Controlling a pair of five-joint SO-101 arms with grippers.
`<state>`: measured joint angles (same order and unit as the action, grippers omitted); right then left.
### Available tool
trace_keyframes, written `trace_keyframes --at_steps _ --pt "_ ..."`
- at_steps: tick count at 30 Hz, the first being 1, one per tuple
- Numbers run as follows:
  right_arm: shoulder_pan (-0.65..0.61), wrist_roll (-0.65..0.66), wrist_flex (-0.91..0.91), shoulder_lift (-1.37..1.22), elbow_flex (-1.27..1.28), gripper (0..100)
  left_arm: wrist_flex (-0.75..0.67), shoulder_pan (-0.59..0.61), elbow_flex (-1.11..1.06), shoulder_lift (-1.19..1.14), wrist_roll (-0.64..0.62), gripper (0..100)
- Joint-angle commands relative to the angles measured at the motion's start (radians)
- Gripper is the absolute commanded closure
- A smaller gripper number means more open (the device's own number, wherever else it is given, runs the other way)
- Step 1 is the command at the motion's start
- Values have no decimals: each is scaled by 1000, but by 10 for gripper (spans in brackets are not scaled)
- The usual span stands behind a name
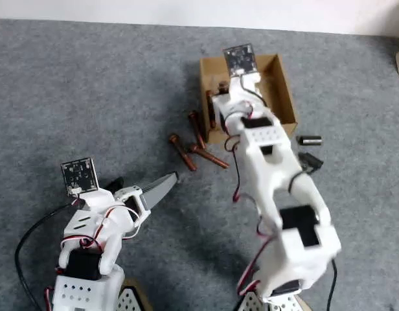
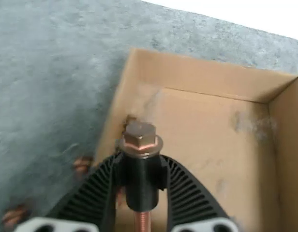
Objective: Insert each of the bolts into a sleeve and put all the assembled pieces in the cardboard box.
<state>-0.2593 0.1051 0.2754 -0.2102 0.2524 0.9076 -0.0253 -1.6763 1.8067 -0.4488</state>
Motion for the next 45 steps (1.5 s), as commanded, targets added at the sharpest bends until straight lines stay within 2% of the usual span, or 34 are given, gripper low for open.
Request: trace_keyframes --at_steps 1,3,8,12,14,18,21,26,31,42,45 --pt "44 -94 -22 -74 -163 995 2 12 -19 7 9 533" --pt "48 -141 -22 -117 -196 995 2 12 -19 7 9 533" --pt "25 -149 25 -151 -206 986 2 12 -19 7 9 533" --pt "8 -153 242 -147 -237 858 2 12 -19 7 9 533" --pt "13 -150 292 -131 -286 878 3 12 -19 7 9 533" --pt "61 -153 364 -36 -328 990 3 12 -19 7 9 533" --pt "93 -170 446 67 -326 981 3 12 -19 5 9 533" --pt "213 -387 656 168 -326 978 3 12 -19 5 9 533" --pt "343 -529 774 179 -326 978 3 12 -19 5 9 533" --pt "452 -689 806 176 -321 978 5 12 -19 5 9 533" --pt "453 -787 805 176 -274 967 5 12 -19 5 9 533"
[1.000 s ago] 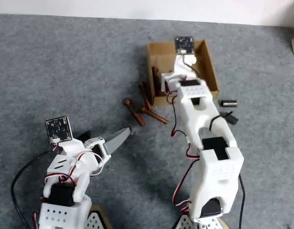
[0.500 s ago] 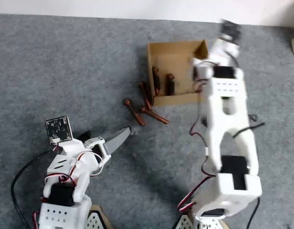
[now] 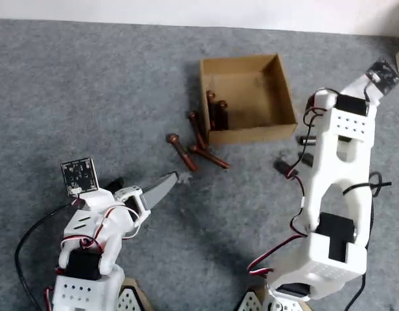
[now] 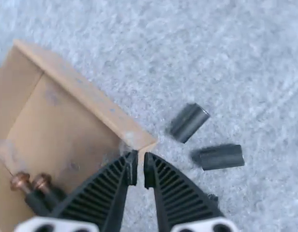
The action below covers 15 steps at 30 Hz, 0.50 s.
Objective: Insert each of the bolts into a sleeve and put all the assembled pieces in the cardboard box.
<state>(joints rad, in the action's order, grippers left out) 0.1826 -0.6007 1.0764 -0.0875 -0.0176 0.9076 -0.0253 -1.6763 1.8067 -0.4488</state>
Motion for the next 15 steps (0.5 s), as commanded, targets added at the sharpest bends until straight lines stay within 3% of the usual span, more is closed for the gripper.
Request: trace_keyframes --at_steps 1,8,15 --pt "12 -130 4 53 13 945 5 12 -19 5 9 533" --pt "16 -215 -73 51 114 665 5 12 -19 5 9 533" --pt "33 -292 -134 22 151 730 5 12 -19 5 9 533"
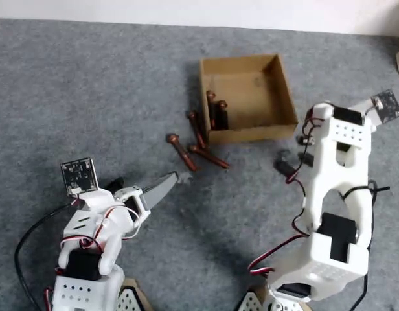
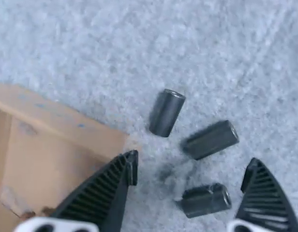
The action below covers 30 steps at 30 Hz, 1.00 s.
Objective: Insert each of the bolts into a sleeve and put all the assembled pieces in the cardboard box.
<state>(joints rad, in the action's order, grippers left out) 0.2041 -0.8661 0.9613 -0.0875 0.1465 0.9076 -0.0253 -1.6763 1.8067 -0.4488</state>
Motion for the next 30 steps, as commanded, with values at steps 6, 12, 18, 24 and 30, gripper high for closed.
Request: trace_keyframes --at_steps 6,12,18,24,30 --pt "33 -26 -18 -180 -124 882 5 12 -19 5 9 533" --pt "77 -92 -16 -383 -314 889 5 12 -19 5 9 533" --pt "81 -95 -15 -472 -407 889 5 12 -19 5 9 533" --pt "68 -97 -47 -499 -410 889 5 12 -19 5 9 533" --pt "62 -97 -130 -501 -403 889 5 10 -19 5 9 533"
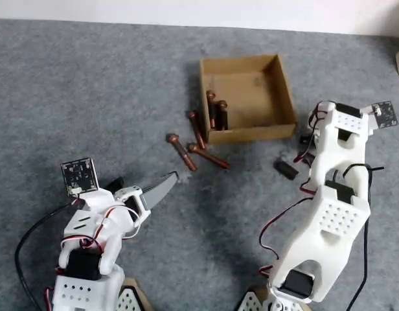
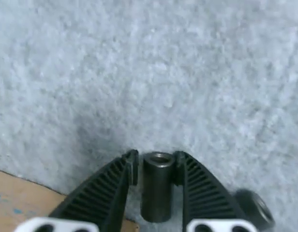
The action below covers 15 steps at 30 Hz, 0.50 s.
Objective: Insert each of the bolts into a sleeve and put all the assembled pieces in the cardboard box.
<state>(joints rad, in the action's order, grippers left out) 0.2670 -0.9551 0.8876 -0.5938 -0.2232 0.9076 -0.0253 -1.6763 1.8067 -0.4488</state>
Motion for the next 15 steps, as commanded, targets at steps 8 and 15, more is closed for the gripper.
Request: trace_keyframes --at_steps 8,15 --pt "-64 -8 -61 5 -28 889 5 10 -19 5 9 533" --pt "-113 -3 -22 5 -28 889 23 10 -19 13 9 533"
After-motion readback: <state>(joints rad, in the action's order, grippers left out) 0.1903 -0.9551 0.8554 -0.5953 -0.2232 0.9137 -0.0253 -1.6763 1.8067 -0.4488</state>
